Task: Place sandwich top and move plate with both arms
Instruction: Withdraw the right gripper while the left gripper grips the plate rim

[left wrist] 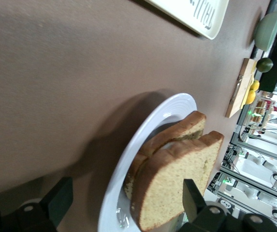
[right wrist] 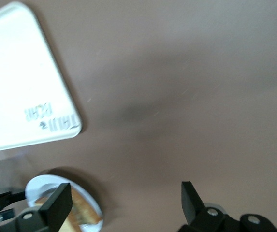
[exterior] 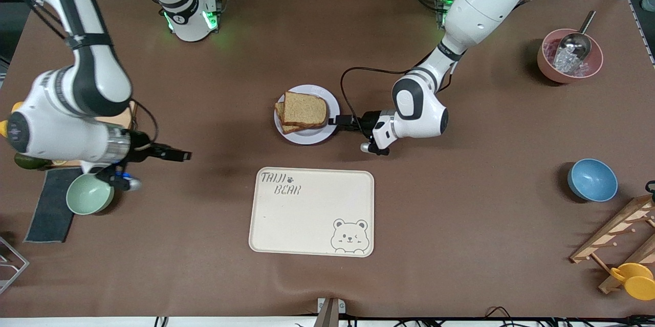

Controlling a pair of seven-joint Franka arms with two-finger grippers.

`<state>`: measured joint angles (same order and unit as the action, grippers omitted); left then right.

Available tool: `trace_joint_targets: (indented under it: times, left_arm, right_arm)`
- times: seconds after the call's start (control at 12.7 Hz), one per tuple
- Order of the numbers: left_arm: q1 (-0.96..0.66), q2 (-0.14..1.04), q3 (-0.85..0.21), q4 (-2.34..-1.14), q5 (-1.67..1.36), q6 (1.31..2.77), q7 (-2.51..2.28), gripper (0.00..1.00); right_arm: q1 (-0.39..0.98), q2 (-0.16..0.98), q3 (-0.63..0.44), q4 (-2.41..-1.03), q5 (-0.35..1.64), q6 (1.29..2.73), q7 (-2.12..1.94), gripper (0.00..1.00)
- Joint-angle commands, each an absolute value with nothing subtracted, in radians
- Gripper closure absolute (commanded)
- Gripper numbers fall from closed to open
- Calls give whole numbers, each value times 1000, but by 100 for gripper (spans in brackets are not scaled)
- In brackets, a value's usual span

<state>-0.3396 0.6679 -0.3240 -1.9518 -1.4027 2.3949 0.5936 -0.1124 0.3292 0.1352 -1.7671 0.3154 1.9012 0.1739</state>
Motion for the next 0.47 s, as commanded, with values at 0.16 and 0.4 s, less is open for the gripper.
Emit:
trace_joint_targets:
  times: [0.16, 0.4]
  left_arm:
    - [-347, 664, -330, -2005, -1474, 2407, 699, 0]
    - [-371, 667, -330, -2005, -1523, 2407, 716, 0]
  right_arm:
    - [-77, 322, 11, -1662, 152, 1835, -27, 0]
    - [-63, 322, -54, -1502, 121, 1680, -87, 0]
